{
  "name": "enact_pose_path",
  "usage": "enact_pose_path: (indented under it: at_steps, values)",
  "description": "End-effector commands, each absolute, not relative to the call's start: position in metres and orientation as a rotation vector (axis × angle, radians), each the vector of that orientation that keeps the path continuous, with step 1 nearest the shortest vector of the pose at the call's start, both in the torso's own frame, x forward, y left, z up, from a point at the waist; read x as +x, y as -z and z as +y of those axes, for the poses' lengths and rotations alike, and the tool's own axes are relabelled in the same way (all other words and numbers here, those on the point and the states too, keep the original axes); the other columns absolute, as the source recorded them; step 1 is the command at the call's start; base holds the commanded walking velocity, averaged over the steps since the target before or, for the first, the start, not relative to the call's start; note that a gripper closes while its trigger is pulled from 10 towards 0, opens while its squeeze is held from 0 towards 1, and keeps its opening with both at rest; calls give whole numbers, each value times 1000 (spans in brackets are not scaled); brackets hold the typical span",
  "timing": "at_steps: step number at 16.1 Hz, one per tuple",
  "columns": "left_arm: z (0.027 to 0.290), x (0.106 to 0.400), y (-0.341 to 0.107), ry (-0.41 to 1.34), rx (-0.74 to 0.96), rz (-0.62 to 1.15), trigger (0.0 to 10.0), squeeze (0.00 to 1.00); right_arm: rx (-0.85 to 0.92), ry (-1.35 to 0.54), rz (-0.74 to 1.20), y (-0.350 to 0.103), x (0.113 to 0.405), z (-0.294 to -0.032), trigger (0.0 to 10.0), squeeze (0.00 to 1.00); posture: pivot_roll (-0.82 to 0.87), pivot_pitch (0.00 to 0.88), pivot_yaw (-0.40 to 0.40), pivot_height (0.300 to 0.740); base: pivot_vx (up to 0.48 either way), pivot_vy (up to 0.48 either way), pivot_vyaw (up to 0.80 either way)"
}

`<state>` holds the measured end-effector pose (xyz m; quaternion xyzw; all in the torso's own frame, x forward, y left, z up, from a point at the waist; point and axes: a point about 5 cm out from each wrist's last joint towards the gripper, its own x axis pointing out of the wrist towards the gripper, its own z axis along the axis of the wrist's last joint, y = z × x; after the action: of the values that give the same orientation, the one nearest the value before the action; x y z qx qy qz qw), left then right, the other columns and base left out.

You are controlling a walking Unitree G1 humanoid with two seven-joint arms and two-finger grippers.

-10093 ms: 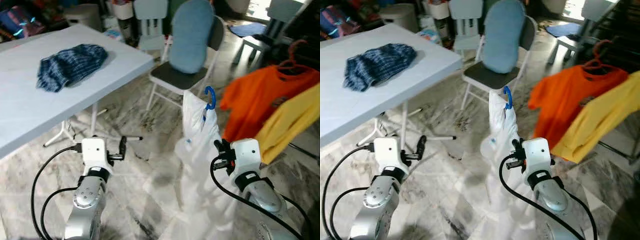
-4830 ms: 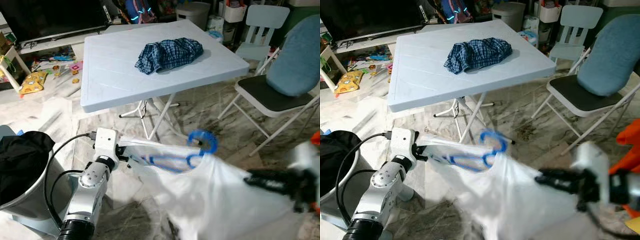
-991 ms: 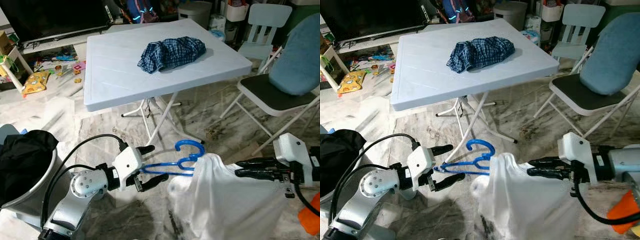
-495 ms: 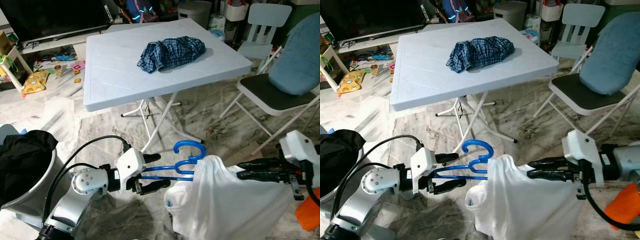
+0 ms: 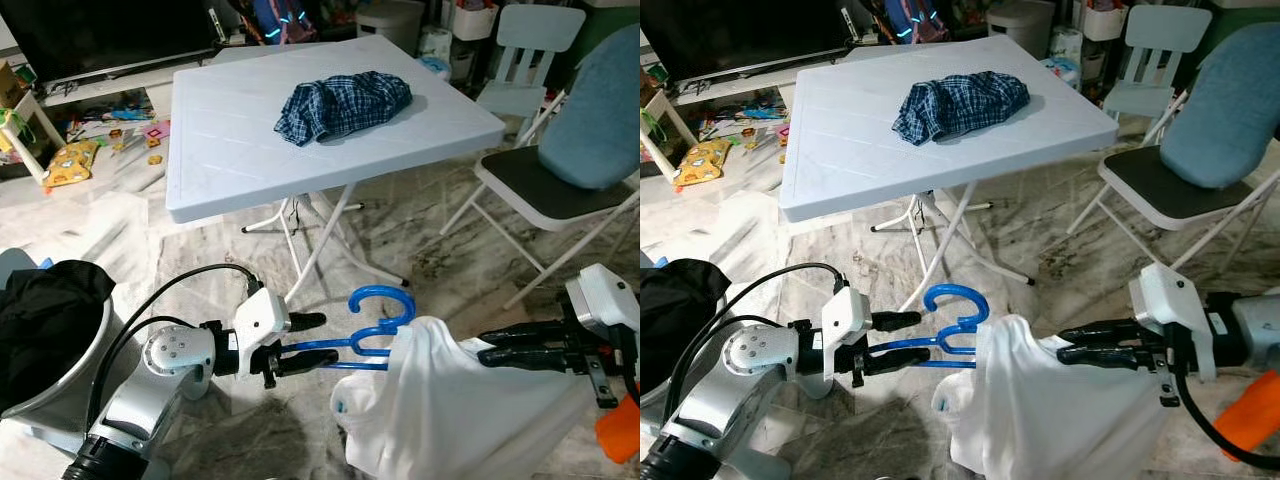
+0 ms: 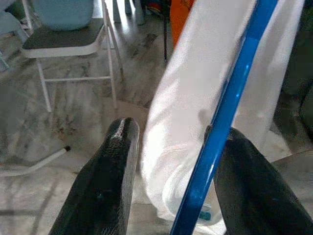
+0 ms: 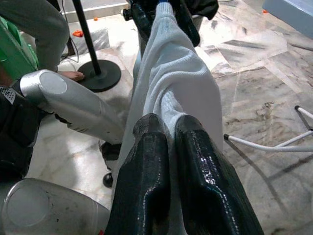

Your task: Hang hanger

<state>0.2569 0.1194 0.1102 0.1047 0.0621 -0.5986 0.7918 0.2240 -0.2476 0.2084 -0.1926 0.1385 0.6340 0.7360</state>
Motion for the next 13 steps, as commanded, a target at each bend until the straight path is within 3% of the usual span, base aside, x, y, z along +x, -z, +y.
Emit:
enact_pose_path:
  at_steps: [1, 13]
  values:
    - [123, 258, -112, 1293, 233, 144, 0, 0, -449, -1436, 261, -219, 222, -243, 10000, 0, -199, 54, 93, 740, 0, 0, 0]
    - [118, 247, -110, 1382, 173, 201, 0, 0, -448, -1437, 252, -212, 225, -237, 10000, 0, -193, 57, 90, 740, 0, 0, 0]
